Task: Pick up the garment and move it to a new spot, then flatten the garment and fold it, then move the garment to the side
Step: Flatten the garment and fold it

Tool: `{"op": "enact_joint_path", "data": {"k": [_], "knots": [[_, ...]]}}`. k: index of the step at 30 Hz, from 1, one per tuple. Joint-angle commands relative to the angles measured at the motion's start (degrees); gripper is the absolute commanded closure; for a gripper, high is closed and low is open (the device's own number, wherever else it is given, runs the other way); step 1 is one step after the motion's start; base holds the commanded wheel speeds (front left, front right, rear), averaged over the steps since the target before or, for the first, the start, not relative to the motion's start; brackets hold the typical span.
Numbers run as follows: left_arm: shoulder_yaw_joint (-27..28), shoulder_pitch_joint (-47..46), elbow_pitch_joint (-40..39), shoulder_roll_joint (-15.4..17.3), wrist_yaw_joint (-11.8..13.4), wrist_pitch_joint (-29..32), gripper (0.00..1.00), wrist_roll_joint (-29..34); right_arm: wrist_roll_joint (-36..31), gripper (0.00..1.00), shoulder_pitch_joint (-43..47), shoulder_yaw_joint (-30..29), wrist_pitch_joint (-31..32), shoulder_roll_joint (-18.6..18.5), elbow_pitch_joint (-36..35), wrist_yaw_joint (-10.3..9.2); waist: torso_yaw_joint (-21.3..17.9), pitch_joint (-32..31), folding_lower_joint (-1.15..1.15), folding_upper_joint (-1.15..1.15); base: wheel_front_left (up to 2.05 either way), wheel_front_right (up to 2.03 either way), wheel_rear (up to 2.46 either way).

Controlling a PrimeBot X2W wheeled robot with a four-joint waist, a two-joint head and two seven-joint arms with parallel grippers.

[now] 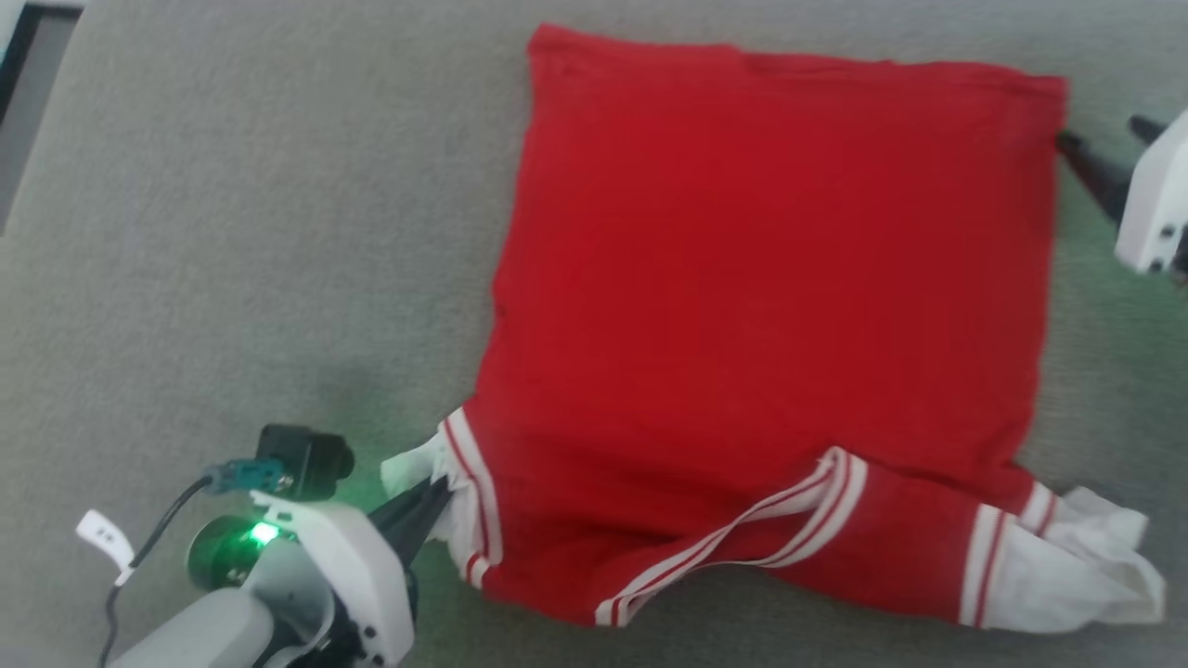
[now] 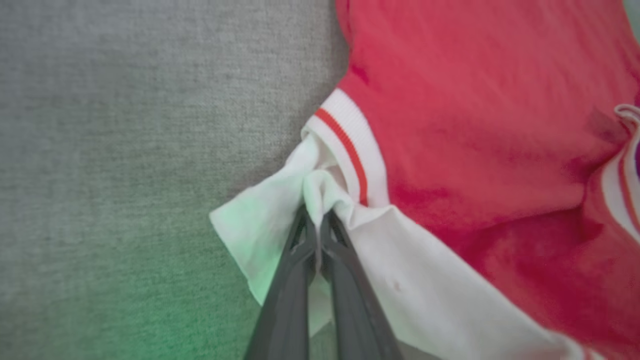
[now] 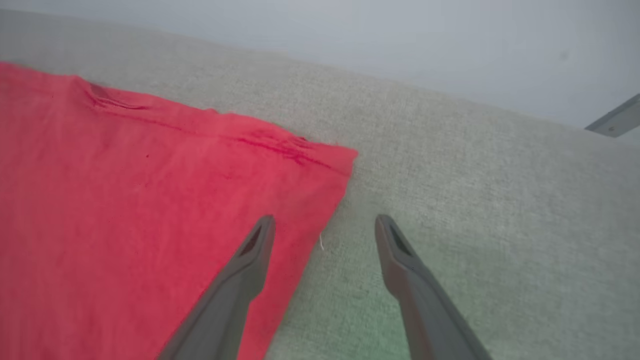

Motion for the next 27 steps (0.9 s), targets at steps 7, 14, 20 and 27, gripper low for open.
{"op": "enact_joint_path", "data": {"k": [7,14,20,27], "knots": [[-1.41,-3.96,3.05,-3.13,-2.03,0.69,1.00,1.23,-5.57,0.00,-10.04,-1.89,8.19,2.75,14.64,-0.07,5.09,4.08,0.00,0.00,0.00,0.00,0.00],[-1.88,-4.86,6.35,-4.91,-3.19,0.26,1.00,0.75,-8.03,1.00,-12.54,-0.46,23.62,7.73,27.55,-0.01,6.39,4.33,0.00,0.00,0.00,0.00,0.00],[-1.08,-4.79,7.19,-4.83,-2.86,-0.27,1.00,0.25,-7.93,1.00,-13.37,0.15,23.15,7.10,26.50,-0.03,4.99,2.98,0.00,0.00,0.00,0.00,0.00],[0.10,-3.99,6.88,-2.98,-1.65,-0.18,1.00,-0.19,-4.25,1.00,-11.14,2.69,22.03,6.65,19.38,-0.04,1.27,0.19,0.00,0.00,0.00,0.00,0.00]]}}
